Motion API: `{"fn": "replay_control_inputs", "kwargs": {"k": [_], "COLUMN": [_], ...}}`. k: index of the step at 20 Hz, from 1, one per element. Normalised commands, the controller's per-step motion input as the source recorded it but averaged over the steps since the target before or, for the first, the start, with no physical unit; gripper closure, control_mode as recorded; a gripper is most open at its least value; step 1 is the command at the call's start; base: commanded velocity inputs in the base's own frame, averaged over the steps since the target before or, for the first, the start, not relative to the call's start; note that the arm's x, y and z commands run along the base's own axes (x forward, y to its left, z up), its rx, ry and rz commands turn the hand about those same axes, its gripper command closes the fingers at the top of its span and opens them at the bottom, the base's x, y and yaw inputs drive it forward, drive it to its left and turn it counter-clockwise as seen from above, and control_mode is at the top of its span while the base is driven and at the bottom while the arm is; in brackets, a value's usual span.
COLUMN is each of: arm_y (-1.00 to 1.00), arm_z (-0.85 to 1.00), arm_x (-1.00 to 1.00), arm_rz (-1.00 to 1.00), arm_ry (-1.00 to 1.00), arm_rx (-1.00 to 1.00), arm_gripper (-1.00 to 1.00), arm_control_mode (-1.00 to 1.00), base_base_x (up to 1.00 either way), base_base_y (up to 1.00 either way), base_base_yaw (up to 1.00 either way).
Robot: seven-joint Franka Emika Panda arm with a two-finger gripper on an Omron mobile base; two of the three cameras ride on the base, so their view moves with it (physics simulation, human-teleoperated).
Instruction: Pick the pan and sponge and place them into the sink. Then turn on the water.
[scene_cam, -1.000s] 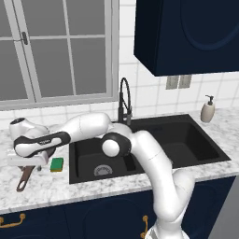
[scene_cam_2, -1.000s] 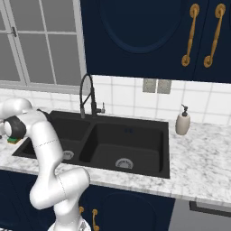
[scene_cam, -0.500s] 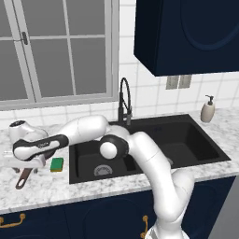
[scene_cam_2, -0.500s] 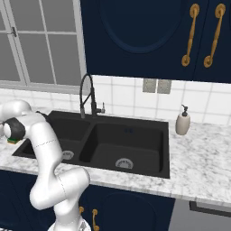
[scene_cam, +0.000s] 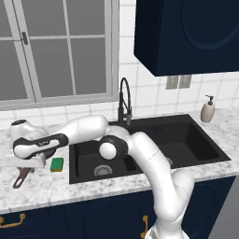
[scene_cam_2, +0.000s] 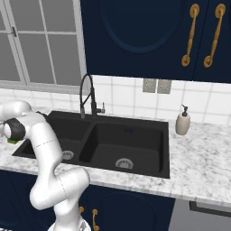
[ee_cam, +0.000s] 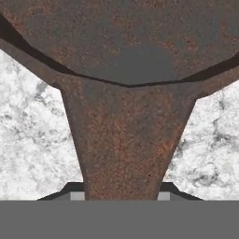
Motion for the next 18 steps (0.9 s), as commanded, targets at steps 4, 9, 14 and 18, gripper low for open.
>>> {"fn": "replay_control_inputs", "kwargs": {"k": [4, 9, 14, 18], "arm_y": [-0.44, -0.67, -0.85, -1.0], "arm_z": [0.04, 0.39, 0.22, 0.0], "arm_x": [-0.07, 0.0, 0.0, 0.0], "arm_rz": [0.0, 0.0, 0.0, -0.01], "arm_ry": [-0.05, -0.12, -0.14, -0.13], "arm_rx": [0.05, 0.07, 0.1, 0.03], "arm_gripper": [1.0, 1.0, 1.0, 1.0], "arm_control_mode": [-1.0, -1.0, -1.0, -1.0], "base_base_x": [0.0, 0.0, 0.0, 0.0], "base_base_y": [0.0, 0.0, 0.0, 0.0], "base_base_yaw": [0.0, 0.0, 0.0, 0.0]}}
